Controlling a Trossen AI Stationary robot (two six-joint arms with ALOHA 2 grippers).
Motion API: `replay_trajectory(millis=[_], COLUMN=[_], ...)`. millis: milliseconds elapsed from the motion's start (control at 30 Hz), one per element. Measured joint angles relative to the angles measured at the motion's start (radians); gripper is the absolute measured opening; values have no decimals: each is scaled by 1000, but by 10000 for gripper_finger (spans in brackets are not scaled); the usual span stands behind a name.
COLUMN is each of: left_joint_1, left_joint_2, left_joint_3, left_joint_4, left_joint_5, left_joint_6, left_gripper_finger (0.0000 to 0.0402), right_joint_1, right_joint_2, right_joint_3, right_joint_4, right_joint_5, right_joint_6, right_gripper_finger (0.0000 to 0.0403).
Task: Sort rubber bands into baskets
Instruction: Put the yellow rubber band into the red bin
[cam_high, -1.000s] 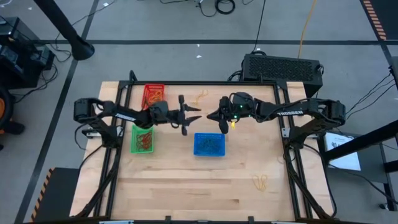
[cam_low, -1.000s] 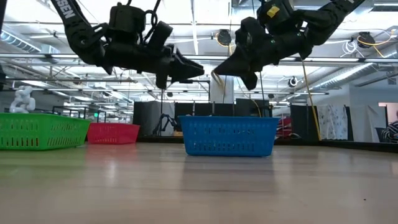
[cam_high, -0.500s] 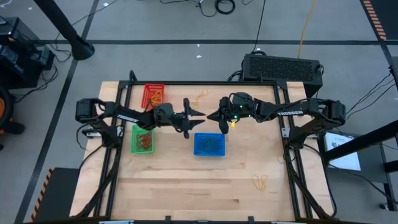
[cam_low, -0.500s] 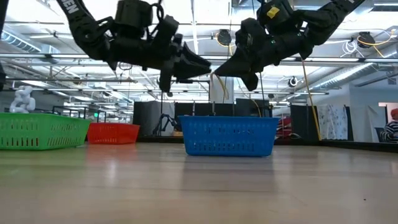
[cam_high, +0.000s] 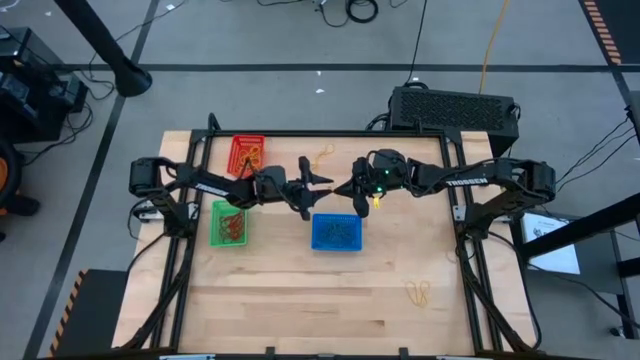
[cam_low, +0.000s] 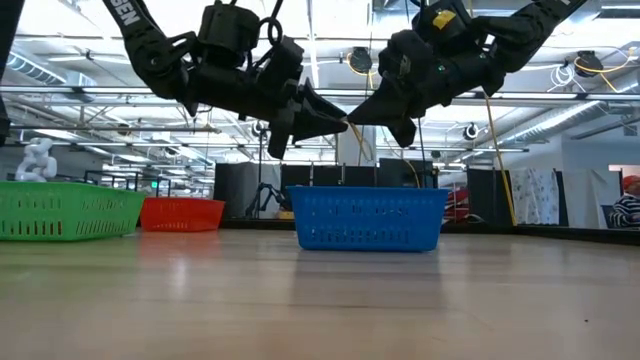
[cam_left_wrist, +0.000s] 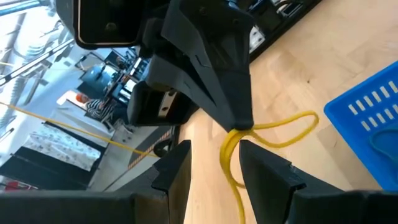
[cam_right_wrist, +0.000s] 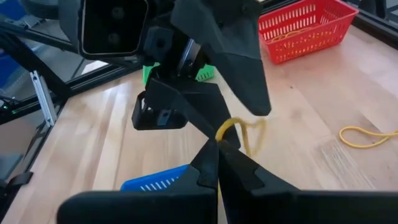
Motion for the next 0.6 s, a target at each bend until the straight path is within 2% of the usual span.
replay_trajectory(millis=[267,433,600], left_joint_1=[0,0,0], left_joint_2=[0,0,0], left_joint_3=[0,-1,-1], left_joint_4=[-6,-8,-14], left_joint_5=[25,26,26], left_joint_6=[-8,-11,-11], left_gripper_finger=[129,85,22], right_joint_1=[0,0,0], right_joint_2=[0,0,0], right_joint_3=[0,0,0], right_joint_4=[1,11,26], right_joint_5=[0,0,0], right_joint_6=[-7,-7,-8], right_gripper_finger=[0,0,0])
